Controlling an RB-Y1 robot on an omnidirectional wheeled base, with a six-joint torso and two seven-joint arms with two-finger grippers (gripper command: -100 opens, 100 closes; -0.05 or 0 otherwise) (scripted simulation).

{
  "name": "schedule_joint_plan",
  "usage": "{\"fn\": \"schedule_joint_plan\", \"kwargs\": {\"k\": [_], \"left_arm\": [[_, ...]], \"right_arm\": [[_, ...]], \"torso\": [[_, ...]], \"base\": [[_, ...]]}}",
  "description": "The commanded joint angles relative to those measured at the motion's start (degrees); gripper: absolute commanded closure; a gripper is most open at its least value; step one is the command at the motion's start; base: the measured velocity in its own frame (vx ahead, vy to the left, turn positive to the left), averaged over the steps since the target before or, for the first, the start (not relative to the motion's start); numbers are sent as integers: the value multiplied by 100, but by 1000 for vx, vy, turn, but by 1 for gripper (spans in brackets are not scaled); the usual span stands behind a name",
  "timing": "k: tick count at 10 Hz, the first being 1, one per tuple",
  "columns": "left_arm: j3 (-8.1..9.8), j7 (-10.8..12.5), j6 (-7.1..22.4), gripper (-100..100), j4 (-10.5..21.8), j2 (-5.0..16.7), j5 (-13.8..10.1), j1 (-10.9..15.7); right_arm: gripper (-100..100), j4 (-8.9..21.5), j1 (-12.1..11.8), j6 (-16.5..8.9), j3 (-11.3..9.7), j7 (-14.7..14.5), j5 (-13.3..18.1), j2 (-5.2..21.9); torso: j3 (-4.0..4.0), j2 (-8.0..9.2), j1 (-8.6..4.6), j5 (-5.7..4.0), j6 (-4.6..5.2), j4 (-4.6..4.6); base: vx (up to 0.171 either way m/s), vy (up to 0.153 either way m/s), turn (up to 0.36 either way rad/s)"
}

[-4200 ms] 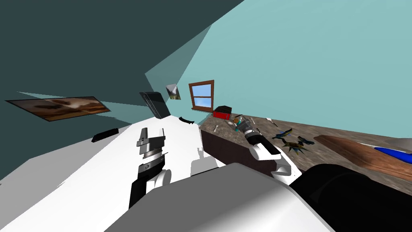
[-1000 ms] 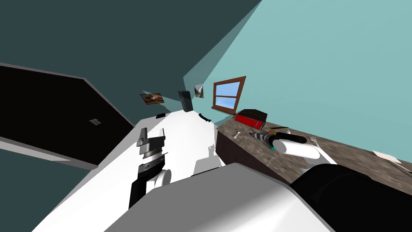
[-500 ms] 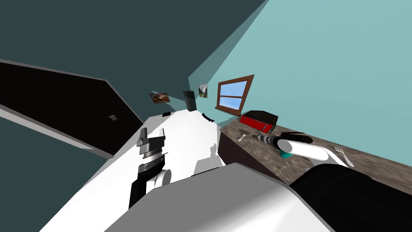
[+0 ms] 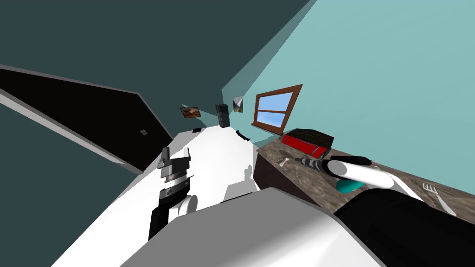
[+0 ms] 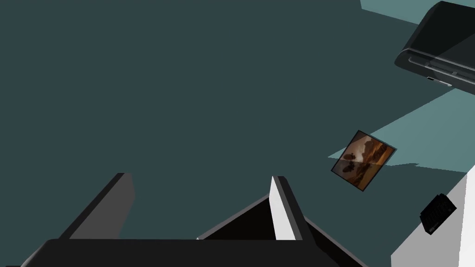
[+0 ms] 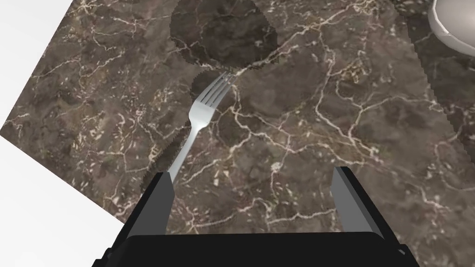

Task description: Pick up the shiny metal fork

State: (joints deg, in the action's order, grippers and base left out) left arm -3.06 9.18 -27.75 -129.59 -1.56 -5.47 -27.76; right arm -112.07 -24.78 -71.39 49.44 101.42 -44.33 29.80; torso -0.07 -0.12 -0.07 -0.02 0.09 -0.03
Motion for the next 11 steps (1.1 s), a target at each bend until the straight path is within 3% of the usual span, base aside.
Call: {"fn": "schedule_joint_plan", "kwargs": {"k": [1, 2, 3, 6, 11], "left_arm": [[0, 0, 0, 0, 0, 0, 0, 0], [0, 0, 0, 0, 0, 0, 0, 0], [0, 0, 0, 0, 0, 0, 0, 1], [0, 0, 0, 0, 0, 0, 0, 0], [0, 0, 0, 0, 0, 0, 0, 0]], "right_arm": [[-100, -10, -8, -200, 18, 143, -5, -21], [-100, 190, 8, -418, 194, 391, -150, 8], [-100, 190, 8, -557, 194, 461, -150, 8], [-100, 585, 38, -1040, 519, 943, -411, 47], [-100, 958, 67, -1805, 802, 1518, -634, 65]], "torso": [[0, 0, 0, 0, 0, 0], [3, 5, 3, 0, 2, 1], [2, 3, 3, 0, -2, 1], [-2, -3, -4, -1, 2, -1], [-1, -1, -2, -1, -1, 0]], "base": [[17, -11, 10], [26, -7, 176], [27, -15, 144], [41, -27, 180], [29, -25, 124]]}}
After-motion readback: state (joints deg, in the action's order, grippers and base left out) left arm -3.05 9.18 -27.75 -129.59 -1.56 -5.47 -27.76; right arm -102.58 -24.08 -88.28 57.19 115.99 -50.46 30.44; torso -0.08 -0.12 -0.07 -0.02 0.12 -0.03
